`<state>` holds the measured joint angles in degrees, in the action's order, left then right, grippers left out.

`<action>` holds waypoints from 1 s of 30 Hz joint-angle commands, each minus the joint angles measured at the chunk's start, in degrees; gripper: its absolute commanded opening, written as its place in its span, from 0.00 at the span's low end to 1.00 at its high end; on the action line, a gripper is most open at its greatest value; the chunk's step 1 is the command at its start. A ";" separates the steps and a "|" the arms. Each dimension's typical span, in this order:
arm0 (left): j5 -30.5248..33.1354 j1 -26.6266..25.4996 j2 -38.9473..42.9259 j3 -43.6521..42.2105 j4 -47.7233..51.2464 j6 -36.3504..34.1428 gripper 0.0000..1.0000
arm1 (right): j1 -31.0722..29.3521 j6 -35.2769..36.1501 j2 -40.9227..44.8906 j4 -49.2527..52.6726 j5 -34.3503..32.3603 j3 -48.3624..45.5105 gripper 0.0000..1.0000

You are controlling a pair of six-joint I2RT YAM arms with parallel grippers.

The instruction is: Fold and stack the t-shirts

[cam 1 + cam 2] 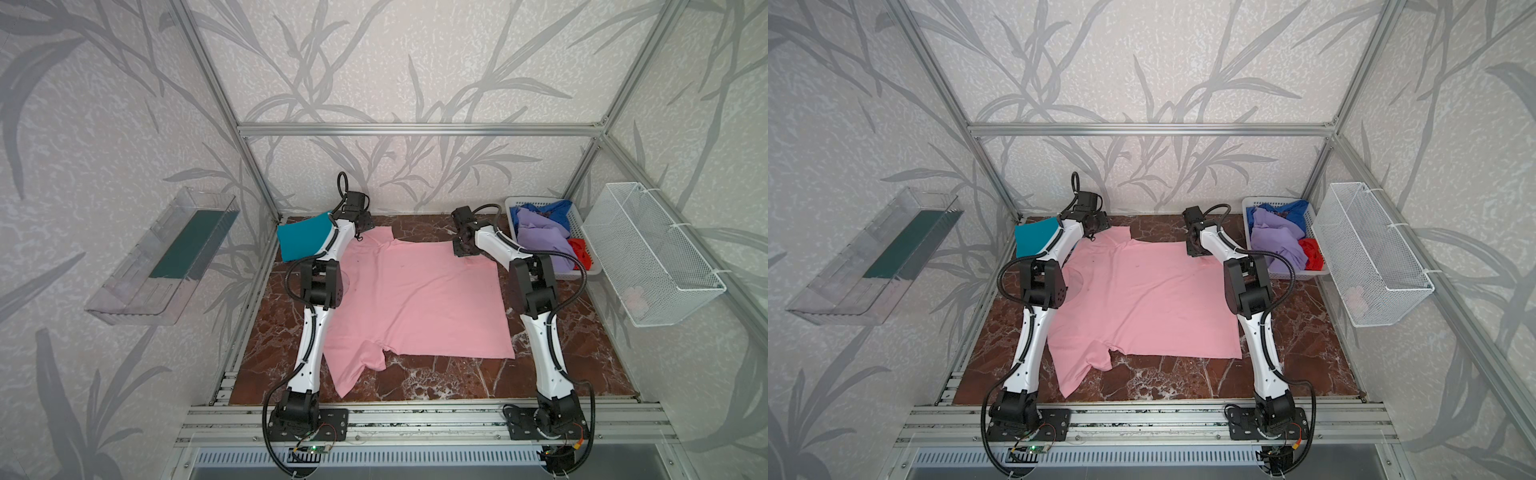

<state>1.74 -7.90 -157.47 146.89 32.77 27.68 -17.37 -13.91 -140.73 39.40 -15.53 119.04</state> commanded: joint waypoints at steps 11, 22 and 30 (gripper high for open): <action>-3.87 -0.15 -2.19 1.02 -3.60 6.59 0.00 | 2.64 -2.54 -0.96 4.09 4.13 3.06 0.03; 1.39 0.27 14.44 -8.75 -0.34 2.89 0.00 | 3.04 -1.13 13.20 3.67 3.97 -7.40 0.08; -1.03 0.69 24.81 -21.67 -2.62 1.81 0.00 | 2.95 -0.55 19.32 2.22 7.35 -16.54 0.00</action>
<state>1.56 -7.68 -135.66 129.21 30.83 30.52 -14.57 -14.90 -123.15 40.95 -9.91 104.27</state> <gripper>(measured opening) 0.047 0.051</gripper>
